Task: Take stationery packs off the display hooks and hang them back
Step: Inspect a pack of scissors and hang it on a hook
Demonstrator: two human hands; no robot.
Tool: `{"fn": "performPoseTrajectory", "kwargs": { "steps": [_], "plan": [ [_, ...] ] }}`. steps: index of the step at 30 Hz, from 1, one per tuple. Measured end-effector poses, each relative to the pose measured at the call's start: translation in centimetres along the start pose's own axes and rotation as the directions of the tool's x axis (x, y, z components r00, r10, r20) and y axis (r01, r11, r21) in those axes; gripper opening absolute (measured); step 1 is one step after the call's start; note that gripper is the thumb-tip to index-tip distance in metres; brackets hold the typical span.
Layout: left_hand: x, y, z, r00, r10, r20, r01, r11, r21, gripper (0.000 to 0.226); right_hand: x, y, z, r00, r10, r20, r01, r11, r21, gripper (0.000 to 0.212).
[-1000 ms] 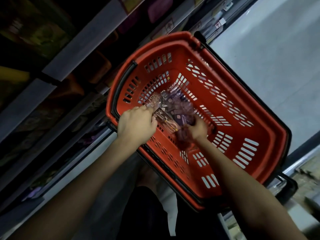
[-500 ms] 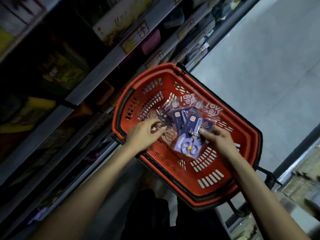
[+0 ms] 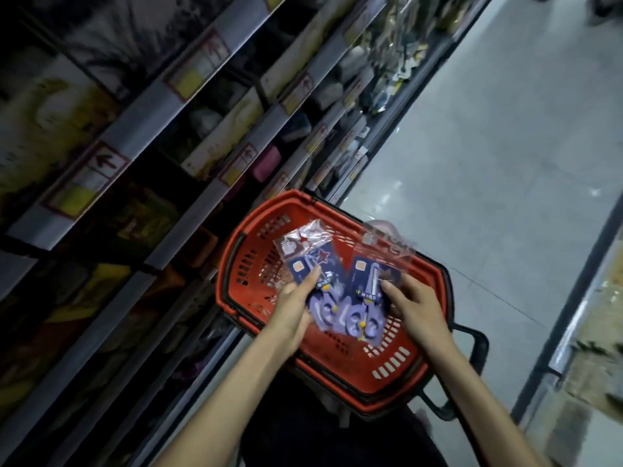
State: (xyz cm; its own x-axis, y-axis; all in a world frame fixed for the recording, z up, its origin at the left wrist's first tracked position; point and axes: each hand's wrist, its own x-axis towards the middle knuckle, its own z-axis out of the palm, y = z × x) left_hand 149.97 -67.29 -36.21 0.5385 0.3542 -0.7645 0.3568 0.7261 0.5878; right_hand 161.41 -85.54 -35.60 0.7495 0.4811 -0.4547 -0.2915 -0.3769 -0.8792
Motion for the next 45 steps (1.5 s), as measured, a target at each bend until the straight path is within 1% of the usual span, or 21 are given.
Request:
{"fn": "performPoseTrajectory", "kwargs": {
  "steps": [1, 2, 3, 4, 6, 8, 10, 13, 17, 20, 22, 24, 26, 30, 33, 35, 37, 39, 41, 43, 45],
  "plan": [
    [-0.3, 0.1, 0.0, 0.999, 0.033, -0.022, -0.032, 0.999, 0.034, 0.033, -0.8, 0.1, -1.0, 0.999, 0.022, -0.05, -0.021, 0.999, 0.027, 0.017],
    [-0.5, 0.3, 0.1, 0.997, 0.074, -0.034, -0.071, 0.995, 0.077, 0.029, -1.5, 0.6, -1.9, 0.993, 0.052, -0.103, -0.047, 0.998, 0.05, 0.022],
    [-0.8, 0.4, 0.1, 0.994, 0.109, -0.029, -0.104, 0.988, 0.115, 0.026, -2.3, 1.2, -2.8, 0.988, 0.07, -0.139, -0.063, 0.997, 0.054, 0.036],
    [-0.9, 0.4, 0.1, 0.991, 0.134, -0.012, -0.13, 0.98, 0.151, 0.023, -3.2, 1.4, -3.4, 0.985, 0.078, -0.154, -0.068, 0.995, 0.074, 0.038],
    [-1.3, 0.4, -0.1, 0.988, 0.148, 0.033, -0.152, 0.966, 0.208, 0.022, -5.4, 1.4, -4.3, 0.975, 0.079, -0.208, -0.058, 0.993, 0.107, 0.007],
    [-1.7, 0.3, -0.4, 0.987, 0.128, 0.094, -0.149, 0.955, 0.258, 0.032, -7.7, 1.5, -4.6, 0.956, 0.094, -0.277, -0.06, 0.99, 0.129, 0.017],
    [-2.0, 0.2, -0.9, 0.984, 0.085, 0.159, -0.129, 0.946, 0.297, 0.04, -10.0, 1.7, -4.2, 0.93, 0.103, -0.353, -0.044, 0.984, 0.172, 0.011],
    [-2.7, 0.2, -1.6, 0.963, -0.017, 0.27, -0.072, 0.946, 0.315, 0.034, -13.3, 2.4, -2.3, 0.863, 0.177, -0.473, -0.031, 0.953, 0.3, 0.009],
    [-4.2, -0.1, -2.0, 0.913, -0.127, 0.388, -0.012, 0.942, 0.337, 0.041, -18.0, 3.9, 1.9, 0.775, 0.282, -0.566, 0.091, 0.835, 0.542, 0.021],
    [-5.9, -0.6, -2.6, 0.852, -0.234, 0.468, 0.003, 0.896, 0.444, 0.046, -22.0, 4.6, 5.5, 0.71, 0.407, -0.575, 0.174, 0.69, 0.703, 0.013],
    [-7.5, -1.3, -2.7, 0.804, -0.306, 0.509, 0.001, 0.857, 0.515, 0.052, -24.7, 5.2, 7.6, 0.634, 0.499, -0.59, 0.243, 0.597, 0.765, 0.019],
    [-9.4, -2.5, -2.2, 0.776, -0.344, 0.529, -0.022, 0.823, 0.567, 0.053, -27.9, 6.5, 9.5, 0.556, 0.577, -0.598, 0.32, 0.516, 0.795, 0.022],
    [-11.6, -4.0, -1.9, 0.747, -0.365, 0.556, -0.085, 0.777, 0.624, 0.042, -31.4, 7.8, 11.2, 0.487, 0.639, -0.595, 0.407, 0.437, 0.802, 0.031],
    [-16.8, -7.8, -1.4, 0.649, -0.392, 0.653, -0.309, 0.648, 0.696, 0.024, -39.4, 9.3, 14.3, 0.356, 0.672, -0.65, 0.605, 0.365, 0.708, 0.015],
    [-21.2, -11.4, -1.4, 0.57, -0.413, 0.71, -0.462, 0.554, 0.693, 0.028, -45.8, 10.9, 17.1, 0.218, 0.683, -0.697, 0.697, 0.391, 0.601, 0.013],
    [-24.7, -14.0, -1.7, 0.489, -0.475, 0.731, -0.545, 0.488, 0.682, 0.033, -49.9, 12.1, 19.0, 0.121, 0.706, -0.697, 0.745, 0.4, 0.534, 0.009],
    [-28.4, -16.9, -2.5, 0.426, -0.55, 0.718, -0.588, 0.435, 0.682, 0.034, -54.1, 13.5, 21.0, -0.001, 0.725, -0.689, 0.748, 0.457, 0.48, 0.018],
    [-33.1, -20.4, -4.2, 0.358, -0.621, 0.697, -0.618, 0.402, 0.675, 0.031, -59.3, 15.2, 23.7, -0.163, 0.708, -0.687, 0.673, 0.589, 0.448, 0.031],
    [-38.1, -23.8, -6.6, 0.266, -0.693, 0.67, -0.65, 0.384, 0.655, 0.027, -64.8, 16.8, 26.7, -0.308, 0.642, -0.702, 0.553, 0.721, 0.417, 0.02],
    [-42.9, -27.2, -9.2, 0.184, -0.745, 0.642, -0.688, 0.369, 0.625, 0.025, -70.2, 18.5, 29.7, -0.41, 0.581, -0.703, 0.439, 0.801, 0.406, 0.006],
    [-47.2, -30.6, -11.9, 0.103, -0.775, 0.623, -0.727, 0.369, 0.579, 0.021, -75.3, 19.6, 32.8, -0.491, 0.546, -0.678, 0.392, 0.834, 0.388, 0.004]
  ]
}}
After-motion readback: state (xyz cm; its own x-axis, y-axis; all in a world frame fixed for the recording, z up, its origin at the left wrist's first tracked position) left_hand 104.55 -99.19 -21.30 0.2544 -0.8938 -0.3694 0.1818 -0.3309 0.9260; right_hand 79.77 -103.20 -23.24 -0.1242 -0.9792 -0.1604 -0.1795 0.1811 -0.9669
